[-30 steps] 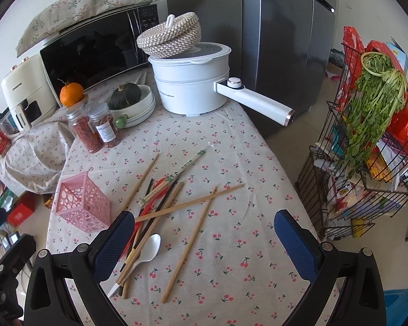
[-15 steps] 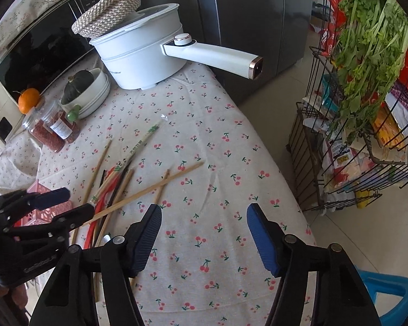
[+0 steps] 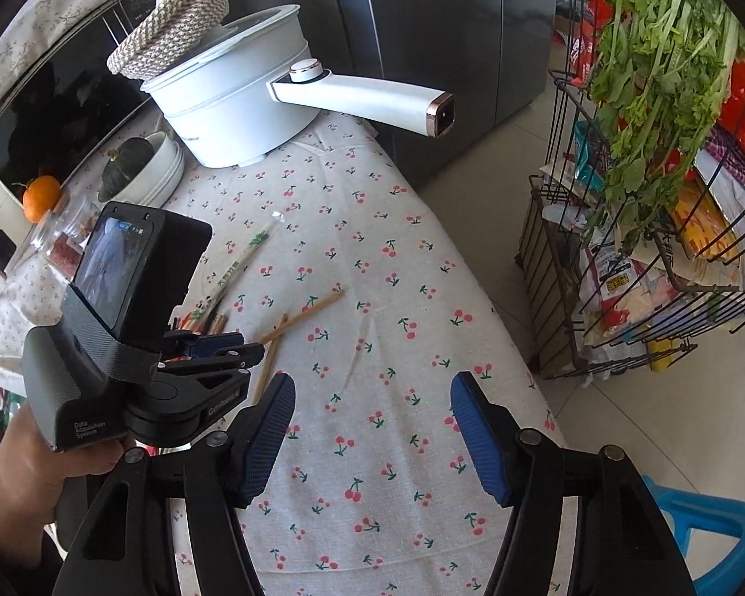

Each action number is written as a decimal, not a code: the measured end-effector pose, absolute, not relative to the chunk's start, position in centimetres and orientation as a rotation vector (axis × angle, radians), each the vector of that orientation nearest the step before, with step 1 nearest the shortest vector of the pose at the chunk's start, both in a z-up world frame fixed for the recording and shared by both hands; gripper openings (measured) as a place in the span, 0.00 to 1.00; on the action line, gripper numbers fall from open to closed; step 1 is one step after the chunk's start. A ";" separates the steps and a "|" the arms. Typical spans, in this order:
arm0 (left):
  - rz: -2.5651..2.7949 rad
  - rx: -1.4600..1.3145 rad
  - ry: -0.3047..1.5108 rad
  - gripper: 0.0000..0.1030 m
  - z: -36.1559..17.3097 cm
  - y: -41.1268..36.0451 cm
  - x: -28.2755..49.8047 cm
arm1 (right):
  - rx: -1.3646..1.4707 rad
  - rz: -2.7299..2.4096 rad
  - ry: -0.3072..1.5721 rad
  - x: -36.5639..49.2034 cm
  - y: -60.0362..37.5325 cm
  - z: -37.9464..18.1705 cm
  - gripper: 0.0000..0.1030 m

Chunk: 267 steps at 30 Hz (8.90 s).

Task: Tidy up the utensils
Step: 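Grasp a wooden chopstick with the left tool while the right tool grasps another wooden chopstick, then lift both chopsticks over the pink basket and open the left tool to drop its chopstick in, then lower the wooden chopstick into the pink basket and open the right tool, then grasp another wooden chopstick from the table with the right tool, then grasp a black chopstick with the left tool while the right tool holds its chopstick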

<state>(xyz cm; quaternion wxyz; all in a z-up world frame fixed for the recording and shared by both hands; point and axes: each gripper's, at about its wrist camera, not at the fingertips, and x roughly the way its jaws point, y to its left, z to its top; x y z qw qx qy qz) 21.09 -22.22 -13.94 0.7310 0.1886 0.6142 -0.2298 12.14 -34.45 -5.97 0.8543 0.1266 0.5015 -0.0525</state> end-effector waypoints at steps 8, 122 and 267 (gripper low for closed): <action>-0.484 0.199 1.318 0.07 -11.5 -17.4 20.8 | 0.286 -0.096 1.078 12.6 -34.3 -6.7 0.65; -0.152 -0.305 0.789 0.33 -3.0 8.6 14.5 | 0.321 0.458 0.748 16.5 -11.4 -1.1 0.06; -0.350 0.169 1.310 0.18 -13.0 -15.7 20.1 | 0.399 0.129 1.179 15.5 -31.0 -9.5 0.05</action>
